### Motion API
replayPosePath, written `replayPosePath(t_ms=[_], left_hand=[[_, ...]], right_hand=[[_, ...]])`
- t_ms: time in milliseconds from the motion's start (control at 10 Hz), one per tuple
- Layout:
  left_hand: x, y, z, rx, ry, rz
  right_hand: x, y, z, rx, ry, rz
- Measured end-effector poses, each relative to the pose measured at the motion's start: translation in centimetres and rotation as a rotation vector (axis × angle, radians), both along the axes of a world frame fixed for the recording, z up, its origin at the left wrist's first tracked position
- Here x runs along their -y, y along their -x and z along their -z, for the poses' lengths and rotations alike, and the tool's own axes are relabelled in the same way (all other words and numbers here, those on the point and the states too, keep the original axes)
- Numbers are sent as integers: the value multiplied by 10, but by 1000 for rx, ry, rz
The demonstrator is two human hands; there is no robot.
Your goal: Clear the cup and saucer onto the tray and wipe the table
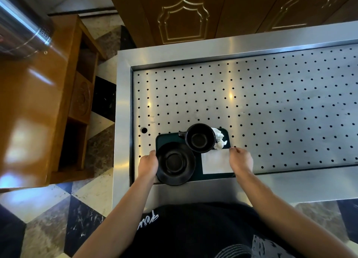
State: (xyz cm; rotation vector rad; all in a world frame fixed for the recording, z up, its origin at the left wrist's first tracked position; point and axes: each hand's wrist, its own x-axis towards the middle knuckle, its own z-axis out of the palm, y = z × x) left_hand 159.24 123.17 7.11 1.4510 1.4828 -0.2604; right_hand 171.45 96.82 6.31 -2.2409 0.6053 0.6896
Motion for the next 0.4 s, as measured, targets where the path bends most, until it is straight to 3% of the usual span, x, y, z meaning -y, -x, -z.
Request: replayPosePath(t_ms=[200, 400], left_hand=[[13, 28, -9, -14, -146, 208], [39, 75, -12, 86, -340, 256]], right_hand=[[19, 21, 2, 94, -13, -209], [30, 48, 3, 145, 14, -384]])
